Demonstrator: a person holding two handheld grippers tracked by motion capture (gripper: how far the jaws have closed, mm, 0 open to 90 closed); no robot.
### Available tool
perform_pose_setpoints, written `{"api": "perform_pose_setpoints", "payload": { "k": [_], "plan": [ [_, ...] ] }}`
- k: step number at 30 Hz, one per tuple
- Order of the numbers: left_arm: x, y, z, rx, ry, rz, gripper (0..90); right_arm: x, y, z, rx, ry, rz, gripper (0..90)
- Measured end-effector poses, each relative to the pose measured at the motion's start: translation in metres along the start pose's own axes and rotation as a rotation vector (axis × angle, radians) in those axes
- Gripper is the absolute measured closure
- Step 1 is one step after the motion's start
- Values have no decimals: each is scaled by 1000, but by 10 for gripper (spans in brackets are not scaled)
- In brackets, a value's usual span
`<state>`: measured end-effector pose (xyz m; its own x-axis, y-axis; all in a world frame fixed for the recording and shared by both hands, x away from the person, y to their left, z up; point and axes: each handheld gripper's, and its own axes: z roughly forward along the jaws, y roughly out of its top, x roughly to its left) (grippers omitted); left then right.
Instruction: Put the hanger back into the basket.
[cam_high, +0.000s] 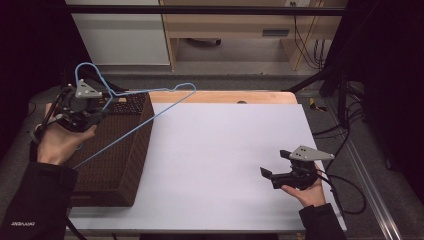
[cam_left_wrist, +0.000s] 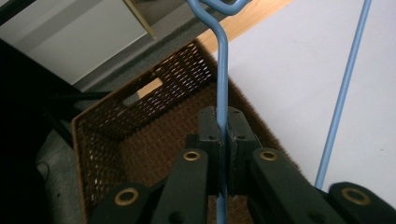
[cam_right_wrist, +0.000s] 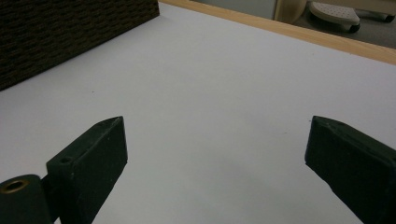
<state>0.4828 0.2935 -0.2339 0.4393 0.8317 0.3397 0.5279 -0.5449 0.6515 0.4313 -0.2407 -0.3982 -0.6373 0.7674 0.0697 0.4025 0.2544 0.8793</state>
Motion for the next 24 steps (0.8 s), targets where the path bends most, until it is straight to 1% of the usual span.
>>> {"api": "perform_pose_setpoints", "payload": {
  "k": [3, 4, 5, 6, 8, 9, 12, 13, 14, 16, 18, 19, 20, 22, 23, 24],
  "plan": [
    [10, -7, 1, 13, 25, -18, 871, 0, 0, 0, -1, 0, 0, 64],
    [10, -7, 1, 13, 25, -18, 871, 0, 0, 0, -2, 2, -5, 64],
    [14, -10, 1, 15, 31, -29, 871, 0, 0, 0, -2, 2, -5, 64],
    [21, -15, 1, 15, 37, -46, 871, 0, 0, 0, -1, 2, -4, 64],
    [27, -21, 1, 17, 48, -62, 871, 0, 0, 0, -2, 3, -6, 63],
    [27, -21, 1, 17, 48, -62, 871, 0, 0, 0, -2, 3, -6, 63],
    [36, -29, 2, 18, 56, -83, 870, 0, 0, 0, -2, -1, 0, 63],
    [41, -35, 2, 24, 63, -96, 871, 0, 0, 0, -2, -1, -1, 63],
    [43, -38, 2, 31, 67, -95, 871, 0, 0, 0, -2, -1, 0, 62],
    [47, -45, 3, 34, 76, -110, 870, 0, 0, 0, -1, 0, -5, 62],
    [50, -48, 3, 41, 80, -106, 870, 0, 0, 0, -1, 0, -4, 62],
    [53, -54, 4, 48, 86, -116, 871, 0, 0, 1, -1, -2, -4, 62],
    [53, -54, 4, 48, 86, -116, 870, 0, 0, 1, -1, -2, -4, 62],
    [59, -62, 6, 52, 101, -128, 870, 1, 0, 2, 5, -4, -5, 62],
    [59, -62, 6, 52, 101, -128, 871, 1, 0, 2, 5, -4, -5, 62],
    [63, -66, 8, 56, 111, -138, 870, 1, 0, 2, 6, -4, -6, 62]
  ]
}}
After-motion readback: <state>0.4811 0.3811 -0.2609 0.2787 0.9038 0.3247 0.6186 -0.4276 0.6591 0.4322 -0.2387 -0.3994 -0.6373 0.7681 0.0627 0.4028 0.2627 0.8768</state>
